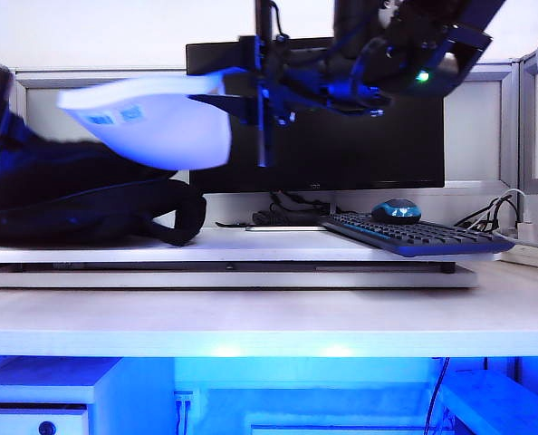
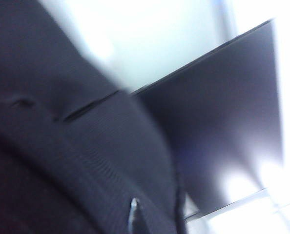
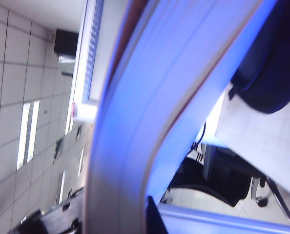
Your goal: Pick up the book on the desk and put it into the open backpack.
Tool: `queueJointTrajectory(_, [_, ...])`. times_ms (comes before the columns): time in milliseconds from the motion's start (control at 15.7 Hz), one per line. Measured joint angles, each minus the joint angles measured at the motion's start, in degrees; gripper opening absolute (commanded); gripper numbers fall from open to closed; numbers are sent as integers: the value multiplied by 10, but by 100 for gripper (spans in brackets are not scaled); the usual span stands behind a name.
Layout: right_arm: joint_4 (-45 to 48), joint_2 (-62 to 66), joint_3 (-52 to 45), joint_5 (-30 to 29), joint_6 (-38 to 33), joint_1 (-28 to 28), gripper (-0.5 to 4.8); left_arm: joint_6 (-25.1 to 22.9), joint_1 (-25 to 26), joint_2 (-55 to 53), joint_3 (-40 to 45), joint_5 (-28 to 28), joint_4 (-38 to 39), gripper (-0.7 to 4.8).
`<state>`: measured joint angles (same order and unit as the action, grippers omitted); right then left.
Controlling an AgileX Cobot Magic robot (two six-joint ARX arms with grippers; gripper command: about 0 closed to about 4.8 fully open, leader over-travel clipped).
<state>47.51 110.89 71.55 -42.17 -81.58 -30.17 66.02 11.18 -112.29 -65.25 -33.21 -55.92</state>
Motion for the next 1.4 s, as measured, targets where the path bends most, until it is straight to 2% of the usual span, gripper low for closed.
queueJointTrajectory(64, [2,0,-1,3,0,-6,-6,30,1,0,0,0,-28,-6])
queueJointTrajectory(127, [1,0,-1,21,4,-11,-6,80,2,0,0,0,-57,-6])
queueJointTrajectory(381, [-35,7,3,67,38,-10,-6,182,3,-3,3,-11,-148,-6])
queueJointTrajectory(445, [-37,23,17,81,39,-11,-6,221,1,-3,3,-21,-169,-6])
queueJointTrajectory(572, [-51,60,67,79,41,-10,-6,263,-18,-3,2,-28,-185,-6])
queueJointTrajectory(699, [-96,120,174,75,40,-14,-6,272,-56,-3,-5,-36,-186,-6])
queueJointTrajectory(953, [-155,181,279,77,42,-10,-6,265,-118,-3,-20,-35,-177,-6])
queueJointTrajectory(1080, [-184,204,295,86,42,-9,-6,266,-148,-2,-27,-26,-158,-6])
queueJointTrajectory(1207, [-209,208,294,84,45,-13,-5,266,-157,-2,-29,-38,-137,-2])
queueJointTrajectory(1271, [-222,208,294,89,56,-13,148,266,-158,-2,-32,-41,-119,149])
queueJointTrajectory(1334, [-228,208,294,93,68,-12,456,269,-158,-2,-32,-47,-116,306])
queueJointTrajectory(1398, [-224,208,295,90,75,-11,479,273,-160,-1,-37,-68,-127,396])
